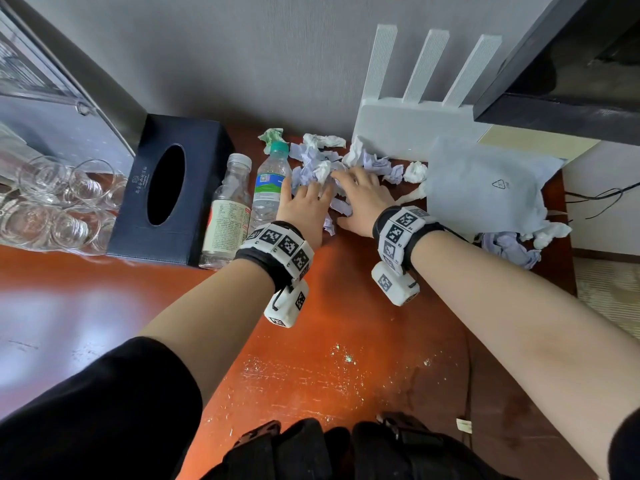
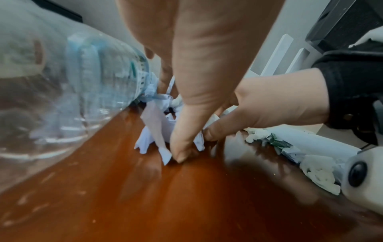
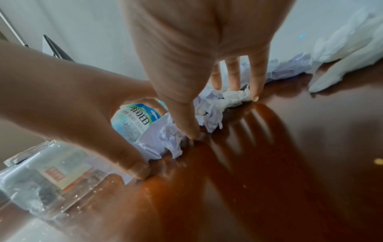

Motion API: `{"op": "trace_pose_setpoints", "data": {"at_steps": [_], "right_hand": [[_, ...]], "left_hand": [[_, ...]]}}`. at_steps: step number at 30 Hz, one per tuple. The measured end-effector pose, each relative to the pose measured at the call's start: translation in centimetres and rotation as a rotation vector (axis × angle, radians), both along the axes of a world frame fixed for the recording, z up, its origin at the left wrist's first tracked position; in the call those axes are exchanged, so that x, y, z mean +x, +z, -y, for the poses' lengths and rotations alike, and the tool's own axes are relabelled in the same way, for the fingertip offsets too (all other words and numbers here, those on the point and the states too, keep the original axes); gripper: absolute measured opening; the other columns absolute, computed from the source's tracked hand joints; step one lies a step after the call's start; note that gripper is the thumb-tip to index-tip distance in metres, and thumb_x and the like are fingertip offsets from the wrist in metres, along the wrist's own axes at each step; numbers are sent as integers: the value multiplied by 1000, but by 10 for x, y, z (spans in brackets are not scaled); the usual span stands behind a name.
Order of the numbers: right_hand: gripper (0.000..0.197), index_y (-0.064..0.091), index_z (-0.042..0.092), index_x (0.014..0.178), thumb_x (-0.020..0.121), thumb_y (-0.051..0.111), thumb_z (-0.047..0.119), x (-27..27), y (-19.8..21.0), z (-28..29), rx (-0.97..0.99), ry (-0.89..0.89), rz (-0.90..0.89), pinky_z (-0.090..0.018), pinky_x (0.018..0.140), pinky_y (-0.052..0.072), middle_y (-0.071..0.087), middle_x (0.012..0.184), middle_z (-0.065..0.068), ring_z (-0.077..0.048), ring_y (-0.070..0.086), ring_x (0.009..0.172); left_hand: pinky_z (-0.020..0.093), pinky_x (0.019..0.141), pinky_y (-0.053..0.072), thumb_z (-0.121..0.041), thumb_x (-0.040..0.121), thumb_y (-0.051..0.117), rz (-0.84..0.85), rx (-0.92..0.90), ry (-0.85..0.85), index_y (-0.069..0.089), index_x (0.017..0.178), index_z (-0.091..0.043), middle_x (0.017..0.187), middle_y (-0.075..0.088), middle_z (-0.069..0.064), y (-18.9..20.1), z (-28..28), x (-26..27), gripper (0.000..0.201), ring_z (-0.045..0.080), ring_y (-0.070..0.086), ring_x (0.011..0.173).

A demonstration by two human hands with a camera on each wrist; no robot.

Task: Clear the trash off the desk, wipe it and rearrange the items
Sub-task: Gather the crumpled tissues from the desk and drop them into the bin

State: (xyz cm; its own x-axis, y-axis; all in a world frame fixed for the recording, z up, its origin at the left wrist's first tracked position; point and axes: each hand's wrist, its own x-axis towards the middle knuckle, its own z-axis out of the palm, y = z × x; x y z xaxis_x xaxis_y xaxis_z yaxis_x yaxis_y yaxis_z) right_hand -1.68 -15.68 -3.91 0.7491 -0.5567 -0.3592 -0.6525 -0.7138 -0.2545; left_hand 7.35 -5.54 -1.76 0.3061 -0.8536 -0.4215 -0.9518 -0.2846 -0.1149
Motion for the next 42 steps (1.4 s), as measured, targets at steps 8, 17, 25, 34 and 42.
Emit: {"op": "trace_pose_setpoints", "data": {"at_steps": [8,17,25,34,42], "right_hand": [[68,30,22,139,81,65,19,-19,1,-9,-4,56,5,-42,87,46,36,134,-9,-32,41,118],[102,2,28,151,77,71,32,-34,5,-15,53,-7,85,-43,77,50,42,129,-13,-32,52,109],[86,17,30,146,78,69,39,-25,2,-12,142,-75,-9,-43,88,47,28,139,-7,-31,45,119],[54,36,10,124,81,67,20,-38,-1,-17,181,-199,129,-32,70,43,38,120,-15,-31,55,86],[44,40,12,121,83,61,12,-46,6,-18,174,-258,127,-29,71,37,43,116,-13,-33,55,90]], "left_hand": [[43,116,13,-8,85,49,-37,-30,-25,0,150,-13,143,28,12,3,-12,-8,81,31,39,128],[42,106,31,1,84,51,-122,-129,122,-11,150,-18,152,3,22,4,-18,-14,93,37,46,120],[41,101,38,-4,87,52,-195,-88,146,1,149,-10,149,15,22,-6,-19,-16,82,35,37,127],[42,96,34,-8,87,48,-88,-166,100,28,136,-13,130,41,9,-13,-25,-24,53,32,40,117],[41,89,42,-4,90,46,-136,-44,54,26,140,-24,140,24,10,-11,-31,-37,57,30,36,120]]}}
